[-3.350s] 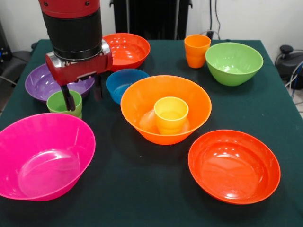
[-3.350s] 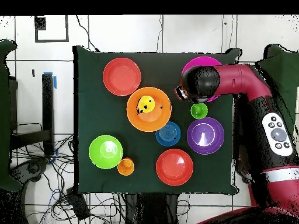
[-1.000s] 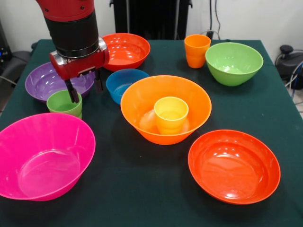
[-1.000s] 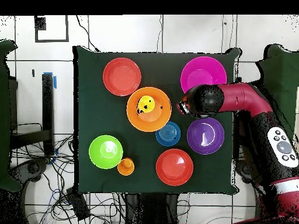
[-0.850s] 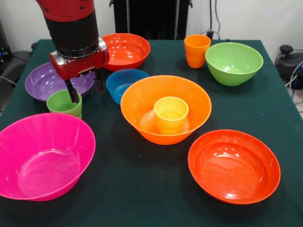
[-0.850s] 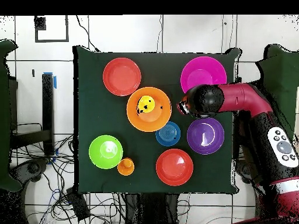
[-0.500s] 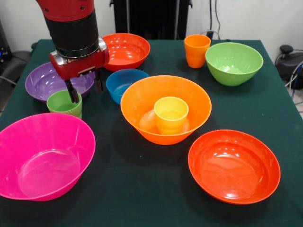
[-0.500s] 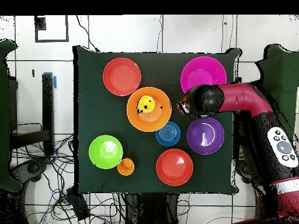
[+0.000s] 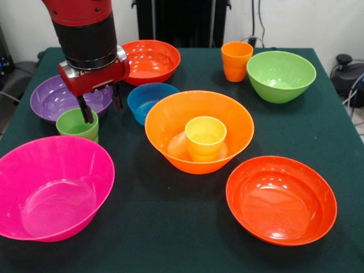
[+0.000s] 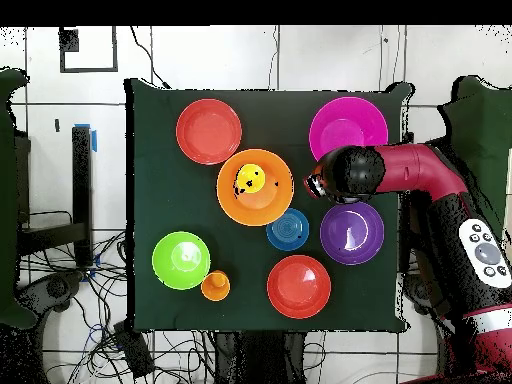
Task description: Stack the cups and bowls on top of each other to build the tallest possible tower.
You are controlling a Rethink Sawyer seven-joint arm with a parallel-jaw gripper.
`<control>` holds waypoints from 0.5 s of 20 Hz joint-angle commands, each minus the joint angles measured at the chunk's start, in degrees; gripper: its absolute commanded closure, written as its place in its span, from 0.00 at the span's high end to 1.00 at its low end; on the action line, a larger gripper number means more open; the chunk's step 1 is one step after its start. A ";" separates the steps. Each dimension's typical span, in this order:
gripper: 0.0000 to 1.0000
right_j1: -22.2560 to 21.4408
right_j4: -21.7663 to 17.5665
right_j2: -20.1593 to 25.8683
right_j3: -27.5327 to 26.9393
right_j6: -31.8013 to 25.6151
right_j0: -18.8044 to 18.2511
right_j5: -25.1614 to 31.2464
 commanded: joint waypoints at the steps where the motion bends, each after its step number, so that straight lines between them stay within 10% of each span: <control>1: 1.00 2.94 -7.66 -4.98 0.87 -15.75 0.09 -0.63; 10: 1.00 2.78 -7.13 -5.62 1.33 -15.43 0.08 -1.02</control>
